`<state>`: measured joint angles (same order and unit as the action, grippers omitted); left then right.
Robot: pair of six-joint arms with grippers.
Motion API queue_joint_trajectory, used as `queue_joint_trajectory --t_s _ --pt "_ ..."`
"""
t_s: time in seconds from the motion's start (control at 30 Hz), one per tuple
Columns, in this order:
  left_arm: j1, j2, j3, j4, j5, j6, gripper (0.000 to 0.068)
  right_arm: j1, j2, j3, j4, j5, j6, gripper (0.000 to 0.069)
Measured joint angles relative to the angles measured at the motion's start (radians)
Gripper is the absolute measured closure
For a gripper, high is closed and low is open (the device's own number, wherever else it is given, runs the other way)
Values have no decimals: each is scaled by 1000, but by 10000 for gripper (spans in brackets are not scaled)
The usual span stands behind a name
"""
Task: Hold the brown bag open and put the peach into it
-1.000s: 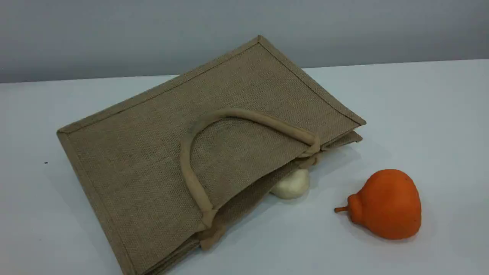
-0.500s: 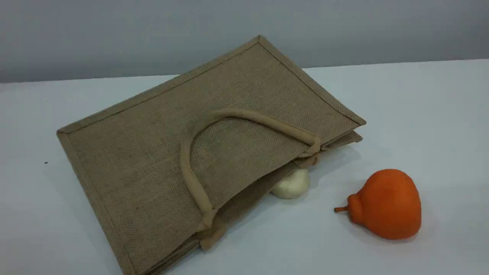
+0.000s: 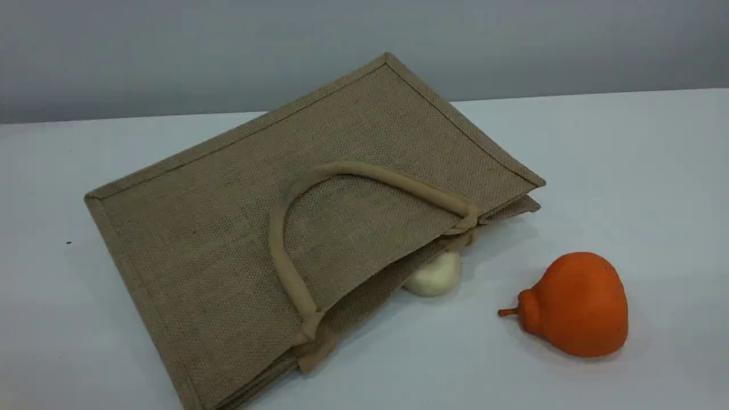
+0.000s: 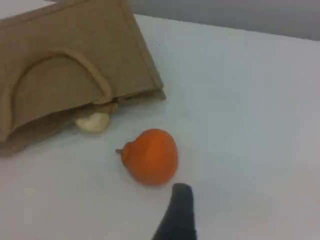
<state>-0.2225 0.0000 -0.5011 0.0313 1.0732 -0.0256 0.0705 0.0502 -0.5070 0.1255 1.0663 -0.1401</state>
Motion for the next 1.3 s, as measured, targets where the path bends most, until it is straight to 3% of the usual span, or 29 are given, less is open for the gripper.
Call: queue_joint_trajectory --t_s 0.57,0.63,0.83,0.93,1.3 --pt "1 0 -1 -1 4 2 98 0 0 -1 3 3 0 106" --pt "23 0 -1 -1 4 2 98 -13 0 -1 3 3 0 106" --pt "193 0 -1 -2 5 7 98 -32 -30 -1 4 3 0 106" --pt "249 0 -1 -3 5 8 98 -32 -52 -1 4 3 0 106" --pt "249 0 -1 -5 5 10 98 -32 -50 -1 7 3 0 106"
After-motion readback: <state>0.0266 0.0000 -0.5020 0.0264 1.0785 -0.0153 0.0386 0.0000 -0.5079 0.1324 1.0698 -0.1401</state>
